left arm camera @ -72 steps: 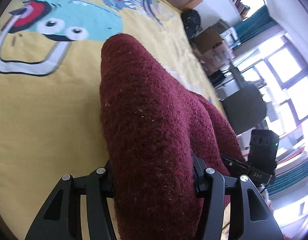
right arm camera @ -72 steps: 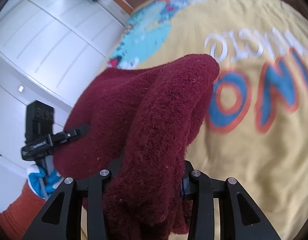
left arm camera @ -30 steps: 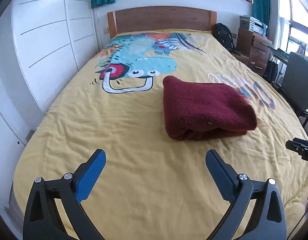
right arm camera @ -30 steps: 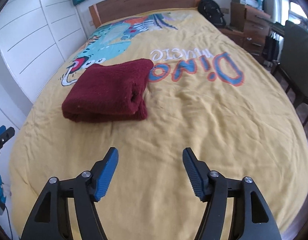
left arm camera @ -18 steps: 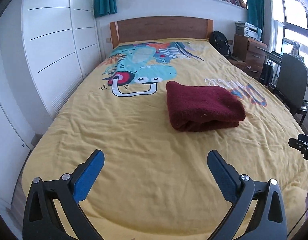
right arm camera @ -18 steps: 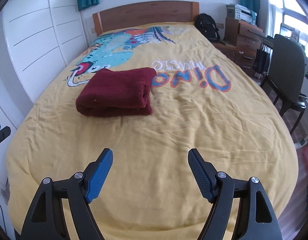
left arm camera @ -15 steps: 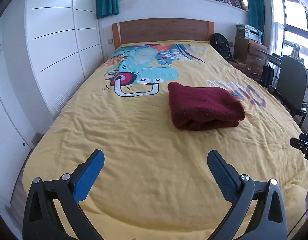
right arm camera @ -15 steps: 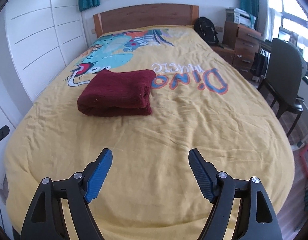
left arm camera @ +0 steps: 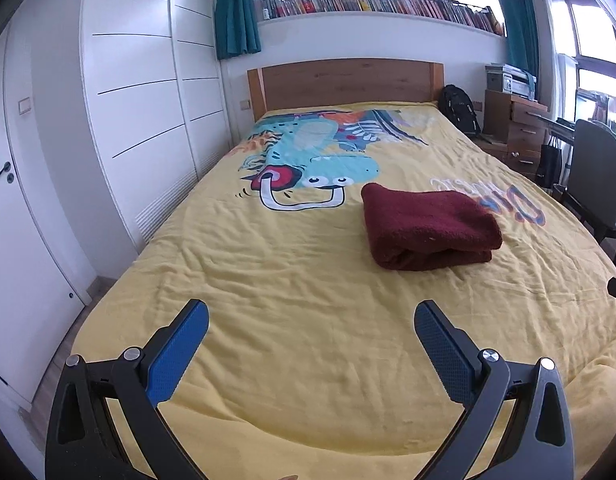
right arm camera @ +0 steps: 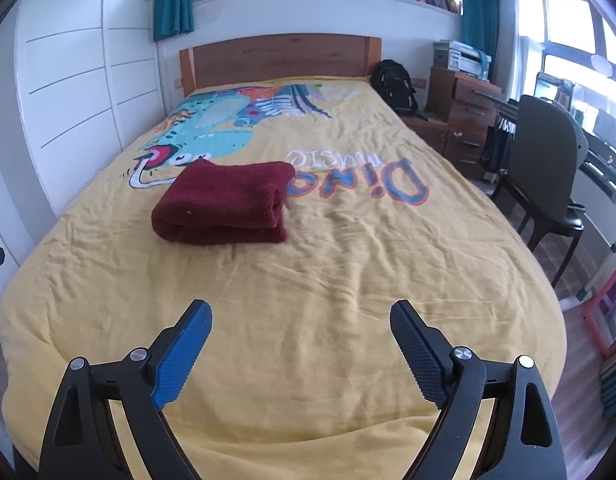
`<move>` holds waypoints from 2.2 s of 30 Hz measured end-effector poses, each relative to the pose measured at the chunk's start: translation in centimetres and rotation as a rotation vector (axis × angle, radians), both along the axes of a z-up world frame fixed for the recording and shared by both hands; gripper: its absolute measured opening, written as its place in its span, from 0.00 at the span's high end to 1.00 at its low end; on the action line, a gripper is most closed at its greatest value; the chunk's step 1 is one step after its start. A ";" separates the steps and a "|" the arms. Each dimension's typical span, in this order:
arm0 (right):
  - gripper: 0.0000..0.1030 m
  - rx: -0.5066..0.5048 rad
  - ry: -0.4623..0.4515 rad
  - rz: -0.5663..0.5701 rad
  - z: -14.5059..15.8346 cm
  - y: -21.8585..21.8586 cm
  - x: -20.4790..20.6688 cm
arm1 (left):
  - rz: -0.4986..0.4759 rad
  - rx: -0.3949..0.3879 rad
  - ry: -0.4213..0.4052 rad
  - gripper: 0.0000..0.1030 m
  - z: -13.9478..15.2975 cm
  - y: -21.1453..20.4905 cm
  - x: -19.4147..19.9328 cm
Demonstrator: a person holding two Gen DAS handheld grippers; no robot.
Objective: Fold small clothes
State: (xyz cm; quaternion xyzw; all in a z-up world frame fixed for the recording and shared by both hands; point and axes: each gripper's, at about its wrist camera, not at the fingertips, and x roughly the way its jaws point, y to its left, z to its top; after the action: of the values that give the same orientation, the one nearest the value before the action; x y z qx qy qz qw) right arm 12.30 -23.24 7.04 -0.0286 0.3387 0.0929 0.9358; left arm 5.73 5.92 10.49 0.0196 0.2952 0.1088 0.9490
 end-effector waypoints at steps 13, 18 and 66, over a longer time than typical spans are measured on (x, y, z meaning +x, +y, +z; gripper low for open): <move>0.11 -0.037 -0.046 -0.024 -0.5 -0.1 -1.4 | 0.000 -0.011 -0.004 0.01 -0.3 -0.3 -0.8; 0.11 -0.034 -0.044 -0.023 -0.9 -0.2 -1.5 | -0.005 -0.011 0.003 0.01 -0.4 -0.9 -1.2; 0.10 -0.063 -0.014 -0.065 -3.3 -1.2 -1.0 | -0.008 -0.034 0.054 0.01 -2.4 -1.3 -1.1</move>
State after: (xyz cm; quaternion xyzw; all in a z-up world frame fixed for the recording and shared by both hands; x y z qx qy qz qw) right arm 11.34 -24.41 3.72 -0.0477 0.3356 0.0514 0.9394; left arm 4.66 4.61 8.06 0.0074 0.3223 0.0995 0.9414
